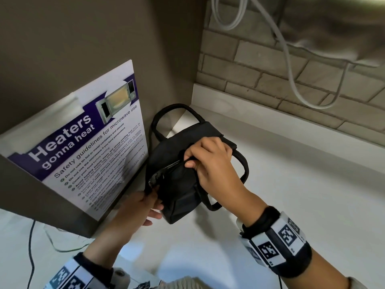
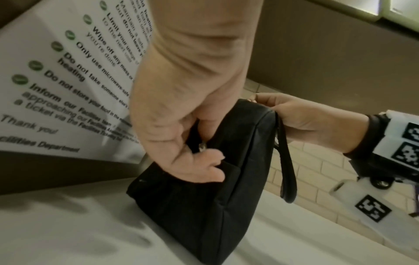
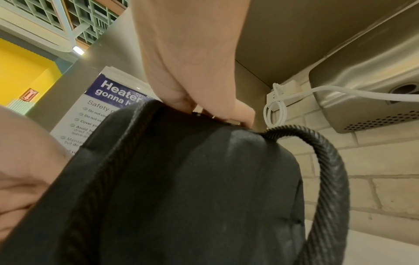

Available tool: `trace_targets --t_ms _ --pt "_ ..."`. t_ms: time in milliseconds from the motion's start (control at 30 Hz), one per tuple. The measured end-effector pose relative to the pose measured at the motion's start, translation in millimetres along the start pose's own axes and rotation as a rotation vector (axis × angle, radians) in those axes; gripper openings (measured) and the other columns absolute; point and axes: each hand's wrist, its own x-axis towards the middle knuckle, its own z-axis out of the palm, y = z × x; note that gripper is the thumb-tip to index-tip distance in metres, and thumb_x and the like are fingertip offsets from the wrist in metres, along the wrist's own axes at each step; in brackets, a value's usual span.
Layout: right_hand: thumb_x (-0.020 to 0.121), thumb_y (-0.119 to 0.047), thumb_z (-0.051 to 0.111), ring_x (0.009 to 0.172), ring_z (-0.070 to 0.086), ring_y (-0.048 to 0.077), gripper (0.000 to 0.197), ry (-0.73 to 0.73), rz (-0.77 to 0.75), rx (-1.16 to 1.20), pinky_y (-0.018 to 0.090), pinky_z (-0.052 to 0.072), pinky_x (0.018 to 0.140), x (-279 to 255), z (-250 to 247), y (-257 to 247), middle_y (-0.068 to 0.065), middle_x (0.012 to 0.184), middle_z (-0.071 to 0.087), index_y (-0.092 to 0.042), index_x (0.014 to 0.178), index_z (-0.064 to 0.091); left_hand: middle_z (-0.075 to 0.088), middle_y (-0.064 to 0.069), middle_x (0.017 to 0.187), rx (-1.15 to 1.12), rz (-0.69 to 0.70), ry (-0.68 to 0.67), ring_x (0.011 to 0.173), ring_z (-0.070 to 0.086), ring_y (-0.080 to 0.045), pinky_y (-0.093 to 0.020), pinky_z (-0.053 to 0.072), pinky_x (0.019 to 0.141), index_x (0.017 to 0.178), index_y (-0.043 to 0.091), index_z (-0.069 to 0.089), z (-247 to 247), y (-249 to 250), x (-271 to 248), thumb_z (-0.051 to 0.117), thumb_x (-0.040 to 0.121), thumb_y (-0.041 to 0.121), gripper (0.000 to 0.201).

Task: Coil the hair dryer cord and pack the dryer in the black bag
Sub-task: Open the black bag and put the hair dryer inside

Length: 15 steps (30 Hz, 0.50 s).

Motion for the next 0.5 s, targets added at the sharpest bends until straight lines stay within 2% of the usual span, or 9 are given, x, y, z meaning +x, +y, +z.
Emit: trace_targets --t_ms 67,133,233,300,400,500 --pt "0.088 -0.019 0.057 0.097 0.047 0.015 0.008 0.012 -0.001 0.006 0.038 0.031 0.095 -1 -2 3 -0.006 0.088 0.058 -0.022 0.086 0.064 0.067 -0.003 0.072 -0.034 -0.009 -0.048 0.061 0.069 -0.011 -0.026 0.047 0.057 0.087 0.011 0.063 -1 0 0 0.046 0.098 0.033 0.031" --pt "0.086 -0.018 0.061 0.099 0.047 0.015 0.006 0.019 0.002 0.009 0.039 0.031 0.095 -1 -6 5 -0.007 0.089 0.058 -0.022 0.086 0.065 0.066 -0.002 0.075 -0.085 -0.029 -0.136 0.065 0.071 -0.007 -0.025 0.048 0.061 0.090 0.010 0.064 -6 -1 0 0.048 0.097 0.033 0.029" --pt "0.084 -0.020 0.064 0.102 0.046 0.015 0.004 0.017 0.015 0.019 0.037 0.029 0.095 -2 -11 4 -0.008 0.093 0.057 -0.023 0.086 0.066 0.068 -0.002 0.081 -0.103 -0.050 -0.252 0.077 0.072 -0.008 -0.025 0.048 0.066 0.093 0.010 0.066 -15 -3 1 0.057 0.092 0.028 0.021" --pt "0.083 -0.022 0.064 0.105 0.044 0.015 0.004 -0.005 0.020 0.014 0.038 0.028 0.096 -5 -13 1 -0.008 0.098 0.055 -0.023 0.086 0.066 0.066 -0.001 0.078 -0.065 -0.068 -0.297 0.078 0.071 -0.010 -0.024 0.046 0.065 0.090 0.010 0.067 -19 0 1 0.060 0.092 0.025 0.017" --pt "0.084 -0.029 0.064 0.113 0.041 0.016 0.009 -0.055 0.005 0.030 0.038 0.027 0.098 -11 -16 -6 -0.007 0.111 0.052 -0.026 0.092 0.067 0.057 0.000 0.067 -0.001 -0.044 -0.295 0.071 0.066 -0.011 -0.024 0.043 0.061 0.078 0.012 0.062 -25 11 -5 0.054 0.095 0.022 0.021" --pt "0.085 -0.037 0.066 0.121 0.038 0.019 0.026 -0.143 -0.085 0.082 0.041 0.033 0.101 -18 -15 -14 -0.001 0.126 0.047 -0.031 0.110 0.068 0.047 0.001 0.056 0.022 0.097 -0.230 0.055 0.055 -0.010 -0.025 0.037 0.055 0.066 0.013 0.052 -28 29 -17 0.053 0.090 0.027 0.028"
